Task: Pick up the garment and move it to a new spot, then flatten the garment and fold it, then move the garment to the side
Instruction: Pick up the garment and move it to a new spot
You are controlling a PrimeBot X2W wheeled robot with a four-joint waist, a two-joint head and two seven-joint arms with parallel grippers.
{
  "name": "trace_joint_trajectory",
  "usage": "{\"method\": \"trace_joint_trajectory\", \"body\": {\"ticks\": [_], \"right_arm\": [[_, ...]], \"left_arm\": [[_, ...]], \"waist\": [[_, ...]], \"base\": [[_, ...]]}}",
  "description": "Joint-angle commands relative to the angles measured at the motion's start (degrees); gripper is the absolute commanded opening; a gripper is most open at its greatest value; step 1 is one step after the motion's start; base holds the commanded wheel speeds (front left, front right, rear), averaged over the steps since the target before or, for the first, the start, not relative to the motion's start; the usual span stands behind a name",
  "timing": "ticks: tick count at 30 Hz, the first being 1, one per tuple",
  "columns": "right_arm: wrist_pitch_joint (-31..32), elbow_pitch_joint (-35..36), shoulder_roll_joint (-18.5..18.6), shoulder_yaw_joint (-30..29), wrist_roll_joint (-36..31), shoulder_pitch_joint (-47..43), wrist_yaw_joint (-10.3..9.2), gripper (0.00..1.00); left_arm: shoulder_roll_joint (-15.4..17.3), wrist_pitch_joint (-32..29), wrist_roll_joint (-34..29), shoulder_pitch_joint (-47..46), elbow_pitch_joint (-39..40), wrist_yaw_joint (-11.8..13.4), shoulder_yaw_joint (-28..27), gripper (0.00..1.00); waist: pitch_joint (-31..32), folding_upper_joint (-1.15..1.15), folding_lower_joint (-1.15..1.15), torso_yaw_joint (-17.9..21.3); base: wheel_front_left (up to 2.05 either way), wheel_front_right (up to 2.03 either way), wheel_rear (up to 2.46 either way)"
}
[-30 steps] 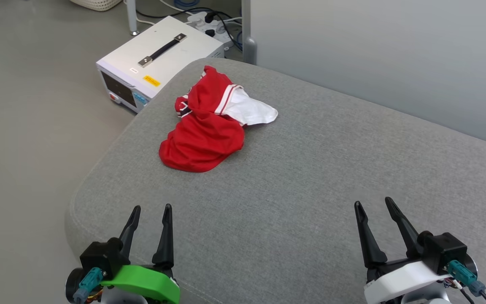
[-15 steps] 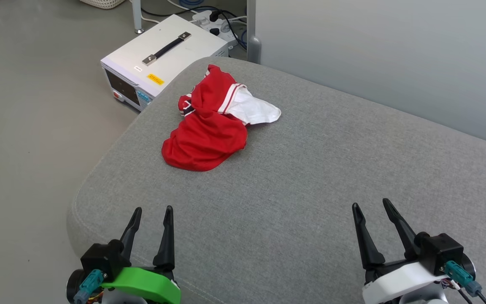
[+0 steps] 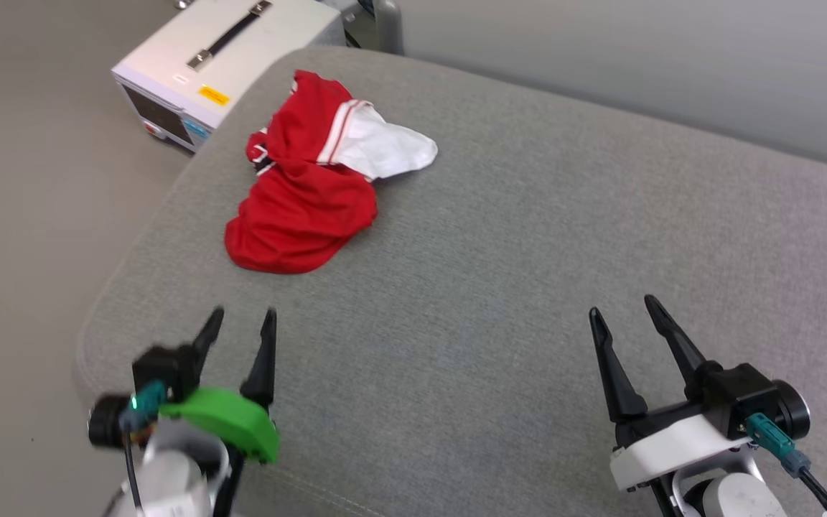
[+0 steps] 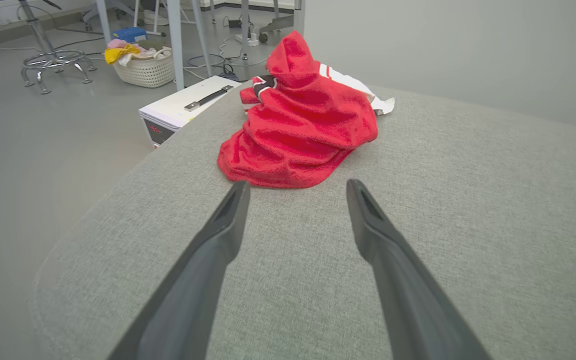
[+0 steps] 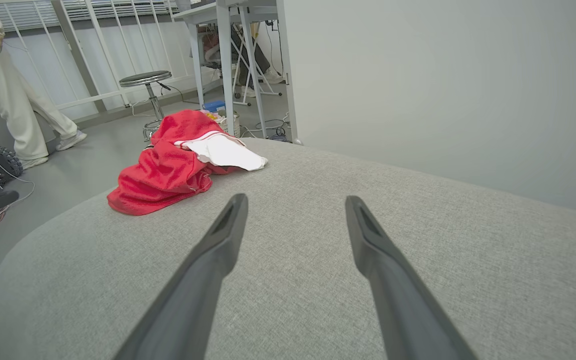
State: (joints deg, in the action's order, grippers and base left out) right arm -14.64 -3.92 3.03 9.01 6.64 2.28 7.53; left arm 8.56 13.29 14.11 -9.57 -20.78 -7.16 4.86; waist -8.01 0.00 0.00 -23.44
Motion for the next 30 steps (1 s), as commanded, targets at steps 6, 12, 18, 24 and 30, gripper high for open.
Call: {"method": "trace_joint_trajectory", "body": {"ticks": [6, 12, 18, 24, 30], "right_arm": [[-0.4, 1.6, 2.1, 0.7, -1.2, 2.3, -0.04, 1.0], [-0.4, 3.4, 3.3, 0.8, -1.6, 4.1, -0.04, 1.0], [-0.4, 4.4, 3.7, 0.8, -1.8, 5.2, -0.04, 1.0], [-0.4, 4.0, 3.1, -0.4, -3.0, 5.9, -0.04, 1.0], [-0.4, 3.8, 2.9, -0.7, -3.6, 6.5, -0.04, 1.0]], "left_arm": [[5.6, -8.2, 3.9, -13.8, -4.4, -0.3, 2.1, 1.0], [12.9, -17.5, 12.1, -24.3, -7.4, -0.3, 7.5, 1.0], [19.6, -26.3, 20.0, -31.4, -10.4, -0.3, 13.4, 1.0], [23.2, -28.6, 26.1, -37.0, -15.4, -0.3, 19.6, 1.0], [23.4, -27.6, 29.6, -39.1, -18.9, -0.3, 22.7, 1.0]], "waist": [[-8.8, 0.0, 0.0, 6.0], [-13.9, 0.0, 0.0, 9.2], [-18.0, 0.0, 0.0, 12.0], [-20.5, 0.0, 0.0, 13.4], [-21.2, 0.0, 0.0, 13.4]], "base": [[0.0, 0.0, 0.0], [0.0, 0.0, 0.0], [0.0, 0.0, 0.0], [0.0, 0.0, 0.0], [0.0, 0.0, 0.0]]}}
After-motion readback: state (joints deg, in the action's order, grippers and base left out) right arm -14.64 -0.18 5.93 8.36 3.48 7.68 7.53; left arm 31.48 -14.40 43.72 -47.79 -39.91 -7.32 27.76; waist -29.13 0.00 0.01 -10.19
